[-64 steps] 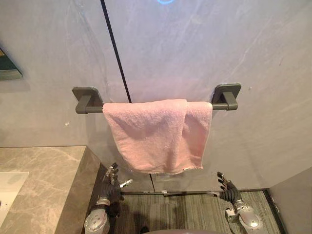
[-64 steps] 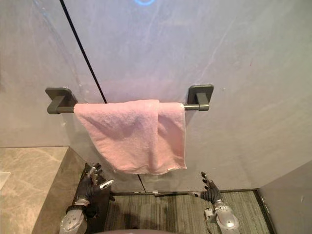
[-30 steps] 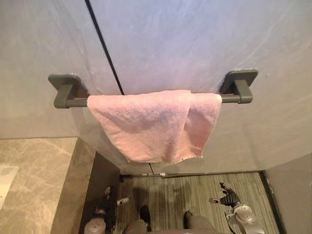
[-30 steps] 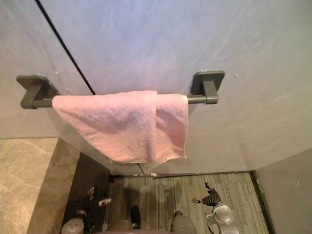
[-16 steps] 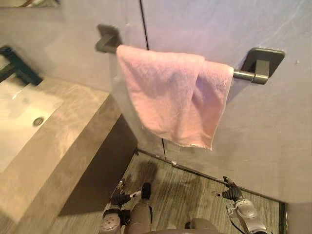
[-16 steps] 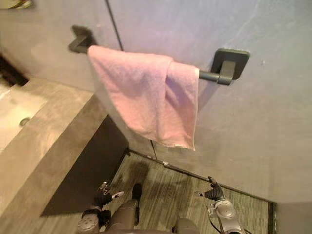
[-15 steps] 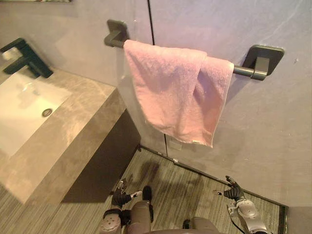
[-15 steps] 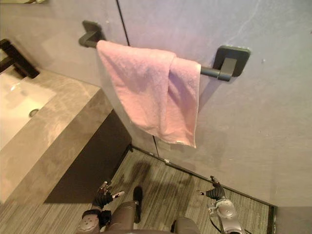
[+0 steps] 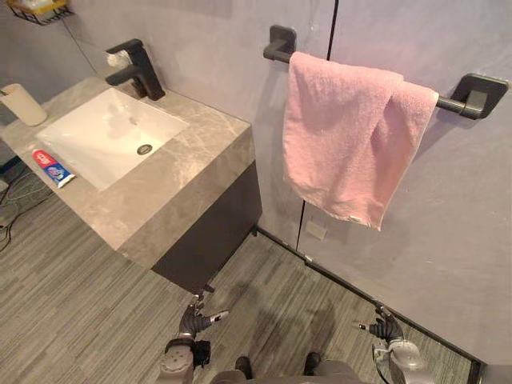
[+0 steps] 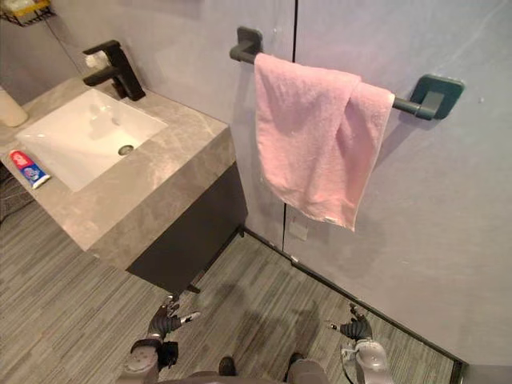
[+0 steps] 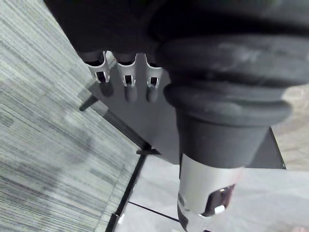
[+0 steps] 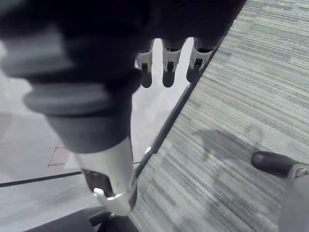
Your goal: Organize washtable
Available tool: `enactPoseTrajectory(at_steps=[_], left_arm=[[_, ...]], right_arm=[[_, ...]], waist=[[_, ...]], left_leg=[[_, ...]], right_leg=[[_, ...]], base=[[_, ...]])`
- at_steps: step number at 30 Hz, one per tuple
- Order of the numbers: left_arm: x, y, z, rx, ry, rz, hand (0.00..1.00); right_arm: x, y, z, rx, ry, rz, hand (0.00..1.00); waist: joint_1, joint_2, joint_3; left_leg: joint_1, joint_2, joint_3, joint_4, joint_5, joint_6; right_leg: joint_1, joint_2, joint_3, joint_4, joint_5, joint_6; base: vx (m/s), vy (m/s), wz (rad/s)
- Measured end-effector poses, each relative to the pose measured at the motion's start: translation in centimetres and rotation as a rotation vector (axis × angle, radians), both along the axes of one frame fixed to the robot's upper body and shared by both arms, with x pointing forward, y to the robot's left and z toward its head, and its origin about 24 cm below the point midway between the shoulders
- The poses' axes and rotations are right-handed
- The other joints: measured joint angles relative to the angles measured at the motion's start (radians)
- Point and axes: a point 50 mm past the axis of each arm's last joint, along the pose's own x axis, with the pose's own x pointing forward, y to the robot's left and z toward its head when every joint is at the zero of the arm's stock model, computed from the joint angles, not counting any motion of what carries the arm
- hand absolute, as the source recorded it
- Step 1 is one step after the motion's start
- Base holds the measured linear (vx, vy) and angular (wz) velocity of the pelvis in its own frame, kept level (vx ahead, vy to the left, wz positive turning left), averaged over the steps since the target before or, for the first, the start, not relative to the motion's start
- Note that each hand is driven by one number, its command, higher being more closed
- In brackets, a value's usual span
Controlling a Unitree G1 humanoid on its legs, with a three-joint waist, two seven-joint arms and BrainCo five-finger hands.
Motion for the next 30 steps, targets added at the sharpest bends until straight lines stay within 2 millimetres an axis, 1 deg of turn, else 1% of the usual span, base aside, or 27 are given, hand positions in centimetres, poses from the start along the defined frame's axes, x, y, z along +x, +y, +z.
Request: enactPoseTrajectory(at_steps=[3, 4, 6, 8, 9, 11, 12, 13, 14, 15, 16, 17, 18, 19, 20, 21, 22, 23, 24, 25, 26, 27, 28, 29, 30], left_arm=[[-1.0, 0.1, -0.6, 0.0, 0.041, 0.01, 0.0], [-1.7, 0.4, -1.0, -0.001, 0.071, 0.027, 0.0], [-2.2, 0.6, -1.2, 0.0, 0.087, 0.041, 0.0], [-3.0, 0.9, -1.6, 0.002, 0.119, 0.06, 0.0], [-3.3, 1.0, -1.6, 0.003, 0.124, 0.068, 0.0], [-3.1, 1.2, -1.5, 0.002, 0.115, 0.08, 0.0], [-2.9, 1.3, -1.3, 0.004, 0.096, 0.093, 0.0], [-2.6, 1.4, -1.1, 0.003, 0.079, 0.1, 0.0], [-2.2, 1.4, -0.9, 0.0, 0.06, 0.11, 0.0], [-1.2, 1.1, -0.7, -0.014, 0.037, 0.116, 0.0], [-1.0, 1.0, -0.6, -0.019, 0.031, 0.124, 0.0], [-1.3, 0.9, -0.8, -0.025, 0.04, 0.132, 0.0], [-1.5, 0.7, -0.9, -0.032, 0.05, 0.136, 0.0], [-1.3, 0.5, -0.9, -0.035, 0.047, 0.134, 0.0], [-1.0, 0.4, -0.9, -0.039, 0.041, 0.131, 0.0], [-0.8, 0.5, -0.7, -0.031, 0.034, 0.128, 0.0], [-0.9, 0.5, -0.8, -0.03, 0.042, 0.123, 0.0], [-1.3, 0.6, -0.9, -0.028, 0.053, 0.124, 0.0], [-1.3, 0.5, -1.0, -0.029, 0.055, 0.12, 0.0], [-1.5, 0.5, -1.0, -0.029, 0.063, 0.117, 0.0], [-1.6, 0.6, -1.1, -0.027, 0.065, 0.119, 0.0], [-1.9, 0.7, -1.1, -0.023, 0.071, 0.122, 0.0], [-2.2, 0.8, -1.2, -0.021, 0.078, 0.126, 0.0], [-2.4, 0.9, -1.2, -0.02, 0.083, 0.13, 0.0], [-2.7, 0.9, -1.3, -0.019, 0.092, 0.131, 0.0]], right_arm=[[-0.3, 0.0, -0.2, 0.0, 0.012, 0.0, 0.0], [-0.7, 0.0, -0.3, 0.0, 0.025, 0.002, 0.0], [-0.9, 0.1, -0.5, 0.0, 0.034, 0.006, 0.0], [-1.2, 0.2, -0.7, 0.001, 0.052, 0.017, 0.0], [-1.0, 0.5, -0.7, 0.002, 0.051, 0.031, 0.0], [-0.9, 0.9, -0.8, 0.002, 0.054, 0.056, 0.0], [-0.7, 0.9, -0.7, 0.0, 0.05, 0.061, 0.0], [-0.4, 1.0, -0.6, 0.001, 0.046, 0.066, 0.0], [-0.1, 1.1, -0.5, 0.0, 0.038, 0.068, 0.0], [0.4, 1.0, -0.4, -0.003, 0.031, 0.067, 0.0], [0.6, 0.8, -0.3, -0.014, 0.028, 0.065, 0.0], [0.9, 0.5, -0.1, -0.03, 0.02, 0.06, 0.0], [1.1, 0.2, 0.1, -0.04, 0.013, 0.048, 0.0], [1.1, 0.0, 0.2, -0.047, 0.009, 0.039, 0.0], [1.1, -0.3, 0.3, -0.054, 0.005, 0.025, 0.0], [1.2, -0.1, 0.2, -0.043, -0.002, 0.017, 0.0], [1.2, 0.3, 0.1, -0.032, -0.001, 0.016, 0.0], [0.9, 0.8, -0.2, -0.014, 0.005, 0.012, 0.0], [0.8, 1.1, -0.3, -0.005, 0.011, 0.011, 0.0], [0.7, 1.5, -0.5, 0.007, 0.015, 0.011, 0.0], [0.6, 1.6, -0.5, 0.009, 0.017, 0.013, 0.0], [0.8, 1.9, -0.6, 0.015, 0.021, 0.019, 0.0], [0.9, 2.1, -0.6, 0.019, 0.021, 0.021, 0.0], [1.1, 2.3, -0.5, 0.023, 0.016, 0.026, 0.0], [0.9, 2.4, -0.6, 0.023, 0.023, 0.03, 0.0]], waist=[[-0.002, 0.0, -0.007], [-0.002, -0.001, -0.014], [-0.001, -0.004, -0.02], [0.003, -0.009, -0.022], [0.005, -0.017, -0.019], [0.007, -0.018, -0.015], [0.014, -0.011, -0.016], [0.019, -0.013, -0.016], [0.024, -0.038, -0.007], [0.024, -0.034, 0.018], [0.029, -0.037, 0.025], [0.027, -0.043, 0.03], [0.024, -0.039, 0.032], [0.024, -0.035, 0.033], [0.027, -0.022, 0.035], [0.046, -0.045, 0.045], [0.049, -0.048, 0.045], [0.051, -0.056, 0.04], [0.052, -0.066, 0.036], [0.053, -0.06, 0.037], [0.054, -0.057, 0.038], [0.057, -0.047, 0.04], [0.057, -0.046, 0.04], [0.056, -0.045, 0.04], [0.056, -0.043, 0.04]], left_leg=[[0.001, -0.006, 0.004, -0.002, 0.006, 0.009], [0.004, -0.008, 0.005, -0.003, 0.008, 0.012], [0.006, -0.008, 0.005, -0.004, 0.009, 0.012], [0.008, -0.012, -0.004, -0.01, 0.016, 0.017], [-0.007, -0.019, -0.013, -0.009, 0.022, 0.018], [-0.059, -0.027, -0.051, 0.021, 0.03, 0.017], [-0.128, -0.037, -0.092, 0.048, 0.07, 0.008], [-0.154, -0.047, -0.101, 0.041, 0.105, 0.001], [-0.177, -0.061, -0.099, 0.003, 0.167, 0.002], [-0.218, -0.05, 0.013, 0.117, 0.107, 0.037], [-0.224, -0.032, 0.071, 0.175, 0.065, 0.063], [-0.206, 0.009, 0.158, 0.219, 0.006, 0.078], [-0.166, 0.048, 0.23, 0.209, -0.011, 0.065], [-0.148, 0.066, 0.254, 0.193, -0.021, 0.055], [-0.127, 0.067, 0.269, 0.16, -0.033, 0.05], [-0.126, 0.035, 0.256, 0.142, -0.021, 0.059], [-0.125, 0.016, 0.239, 0.127, -0.014, 0.069], [-0.125, -0.023, 0.197, 0.096, -0.007, 0.078], [-0.128, -0.046, 0.173, 0.089, -0.006, 0.08], [-0.139, -0.074, 0.147, 0.095, -0.014, 0.089], [-0.148, -0.081, 0.141, 0.108, -0.021, 0.099], [-0.164, -0.09, 0.136, 0.135, -0.04, 0.123], [-0.172, -0.096, 0.135, 0.148, -0.052, 0.127], [-0.184, -0.104, 0.134, 0.168, -0.068, 0.139], [-0.197, -0.112, 0.13, 0.189, -0.08, 0.145]], right_leg=[[0.014, 0.001, 0.007, -0.039, 0.031, 0.004], [0.028, 0.002, 0.008, -0.066, 0.05, 0.006], [0.036, 0.004, 0.007, -0.08, 0.06, 0.005], [0.047, 0.004, -0.011, -0.103, 0.067, 0.013], [0.046, 0.001, -0.023, -0.101, 0.068, 0.013], [0.031, -0.01, -0.069, -0.091, 0.068, 0.014], [-0.004, -0.023, -0.131, -0.055, 0.065, 0.005], [-0.023, -0.038, -0.161, -0.037, 0.061, 0.002], [-0.046, -0.081, -0.215, -0.037, 0.065, -0.01], [-0.041, -0.11, -0.296, -0.032, 0.069, -0.015], [-0.037, -0.121, -0.329, -0.026, 0.069, -0.014], [-0.016, -0.141, -0.398, -0.02, 0.07, -0.011], [0.013, -0.158, -0.467, -0.013, 0.07, 0.005], [0.027, -0.163, -0.5, -0.009, 0.069, 0.017], [0.048, -0.182, -0.555, 0.005, 0.071, 0.031], [0.068, -0.207, -0.591, 0.003, 0.079, 0.047], [0.078, -0.215, -0.608, 0.001, 0.082, 0.053], [0.09, -0.238, -0.629, -0.001, 0.087, 0.061], [0.099, -0.253, -0.637, -0.001, 0.089, 0.065], [0.106, -0.27, -0.634, -0.002, 0.086, 0.07], [0.106, -0.277, -0.634, -0.002, 0.085, 0.071], [0.107, -0.287, -0.631, 0.001, 0.078, 0.081], [0.107, -0.294, -0.63, 0.006, 0.074, 0.085], [0.104, -0.309, -0.619, 0.027, 0.055, 0.098], [0.079, -0.318, -0.562, 0.068, 0.006, 0.081]], base=[[-0.12, 0.057, -0.1], [-0.08, 0.032, -0.05], [-0.07, 0.014, 0.0], [-0.1, -0.001, 0.12], [-0.09, 0.017, 0.39], [-0.08, 0.012, 0.78], [-0.11, -0.008, 1.11], [-0.14, 0.013, 1.48], [-0.1, 0.062, 1.65], [-0.09, 0.059, 1.68], [-0.07, 0.037, 1.91], [-0.06, 0.111, 1.9], [-0.06, 0.149, 1.91], [-0.07, 0.245, 1.77], [-0.1, 0.253, 1.32], [-0.1, 0.258, 1.18], [-0.09, 0.209, 0.96], [-0.06, 0.202, 0.93], [-0.09, 0.323, 1.1], [-0.08, 0.328, 0.78], [-0.06, 0.313, 0.63], [-0.01, 0.189, 0.3], [-0.01, 0.211, 0.26], [-0.01, 0.159, 0.19], [0.0, 0.194, 0.26]])
